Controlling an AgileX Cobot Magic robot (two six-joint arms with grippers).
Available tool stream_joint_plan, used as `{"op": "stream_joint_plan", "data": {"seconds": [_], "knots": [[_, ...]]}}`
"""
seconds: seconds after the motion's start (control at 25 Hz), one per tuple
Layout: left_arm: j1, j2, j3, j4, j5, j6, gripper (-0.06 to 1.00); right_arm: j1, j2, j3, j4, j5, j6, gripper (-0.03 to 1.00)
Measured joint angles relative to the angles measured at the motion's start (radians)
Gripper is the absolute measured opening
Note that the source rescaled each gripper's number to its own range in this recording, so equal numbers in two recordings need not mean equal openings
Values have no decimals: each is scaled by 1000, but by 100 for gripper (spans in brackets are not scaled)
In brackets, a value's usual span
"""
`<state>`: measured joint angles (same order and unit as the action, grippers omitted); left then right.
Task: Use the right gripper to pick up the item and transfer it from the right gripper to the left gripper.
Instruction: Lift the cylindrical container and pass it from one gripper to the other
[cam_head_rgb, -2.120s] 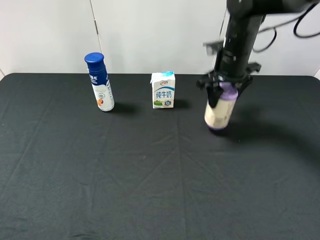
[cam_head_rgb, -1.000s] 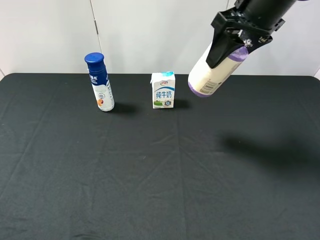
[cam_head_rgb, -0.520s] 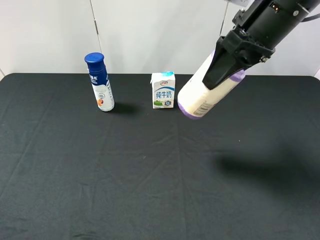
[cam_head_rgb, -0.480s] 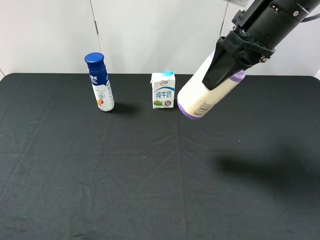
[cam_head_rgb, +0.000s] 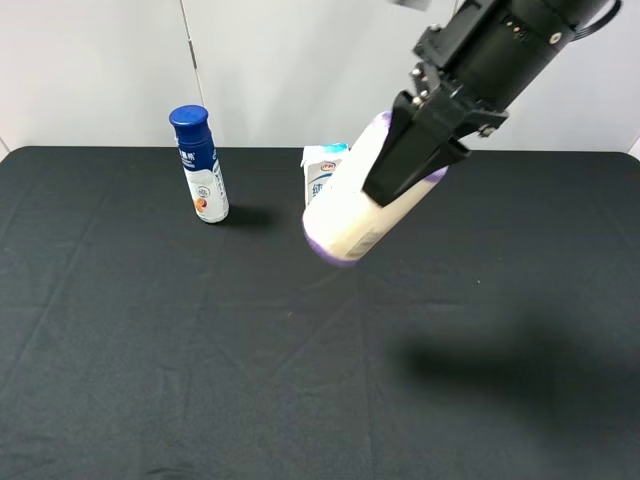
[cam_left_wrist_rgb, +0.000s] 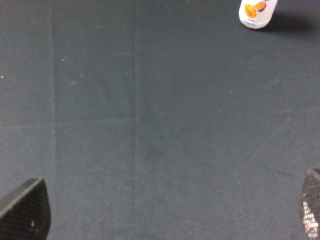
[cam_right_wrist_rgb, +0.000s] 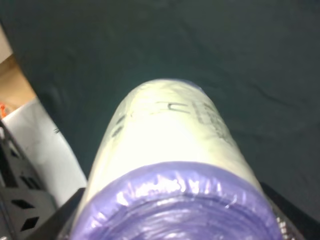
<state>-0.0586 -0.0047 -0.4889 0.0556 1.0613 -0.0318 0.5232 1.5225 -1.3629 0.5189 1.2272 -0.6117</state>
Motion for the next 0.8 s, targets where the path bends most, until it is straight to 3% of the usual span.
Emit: {"op": "stream_joint_plan", "data": {"seconds": [0.2, 0.4, 0.8], "knots": [[0, 0, -6, -12, -15, 32, 100, 48, 0, 0, 7, 1, -6, 1], [0, 10, -25, -114, -22, 195, 100, 48, 0, 0, 19, 0, -6, 1], [-7, 367, -101, -250, -105, 412, 100, 48, 0, -28, 37, -24, 48, 1]]}}
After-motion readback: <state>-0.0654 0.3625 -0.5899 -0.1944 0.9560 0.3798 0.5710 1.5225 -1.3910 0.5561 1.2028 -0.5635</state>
